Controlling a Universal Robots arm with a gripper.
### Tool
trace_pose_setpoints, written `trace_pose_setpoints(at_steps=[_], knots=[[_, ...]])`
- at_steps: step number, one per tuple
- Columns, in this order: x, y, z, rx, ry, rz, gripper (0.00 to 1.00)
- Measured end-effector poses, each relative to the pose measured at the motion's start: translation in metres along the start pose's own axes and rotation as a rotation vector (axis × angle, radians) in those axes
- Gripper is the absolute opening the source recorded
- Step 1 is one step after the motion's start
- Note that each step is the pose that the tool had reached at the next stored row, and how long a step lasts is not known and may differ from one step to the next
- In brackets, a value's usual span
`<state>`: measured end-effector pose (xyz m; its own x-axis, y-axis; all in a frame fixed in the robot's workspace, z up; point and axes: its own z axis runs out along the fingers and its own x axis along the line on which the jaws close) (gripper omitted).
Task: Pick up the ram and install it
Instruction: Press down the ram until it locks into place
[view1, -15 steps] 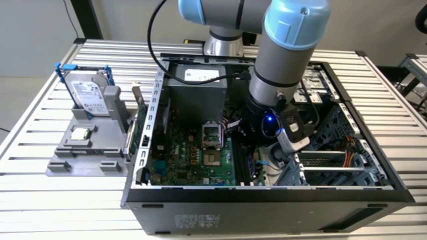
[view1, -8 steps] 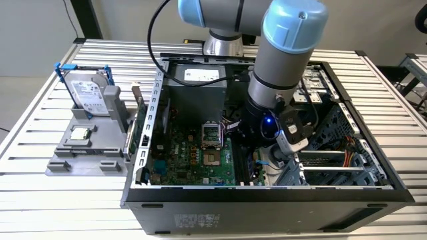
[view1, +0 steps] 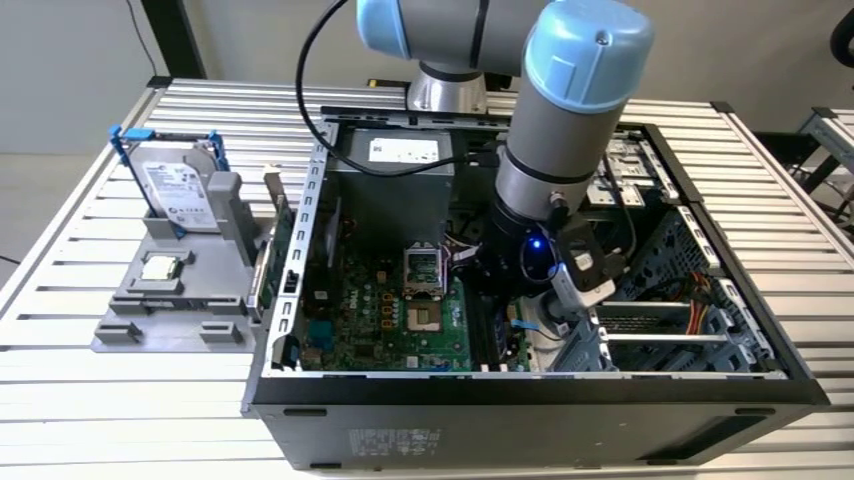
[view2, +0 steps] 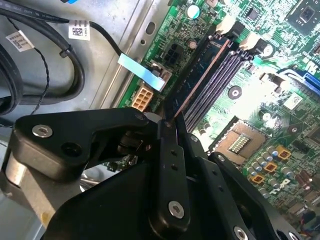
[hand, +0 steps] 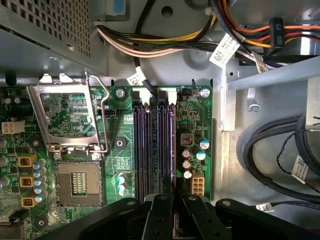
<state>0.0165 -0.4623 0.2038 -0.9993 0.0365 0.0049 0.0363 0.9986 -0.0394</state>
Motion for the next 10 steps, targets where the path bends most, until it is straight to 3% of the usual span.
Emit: trace_pose_setpoints(at_steps=[3,10], knots=[[0.0002,-0.0005,-0.002,0.0012,0.0013,0.001,1.0],[0.0004,-0.0017,-0.0326,0.0005,0.0016,0.003,1.0]])
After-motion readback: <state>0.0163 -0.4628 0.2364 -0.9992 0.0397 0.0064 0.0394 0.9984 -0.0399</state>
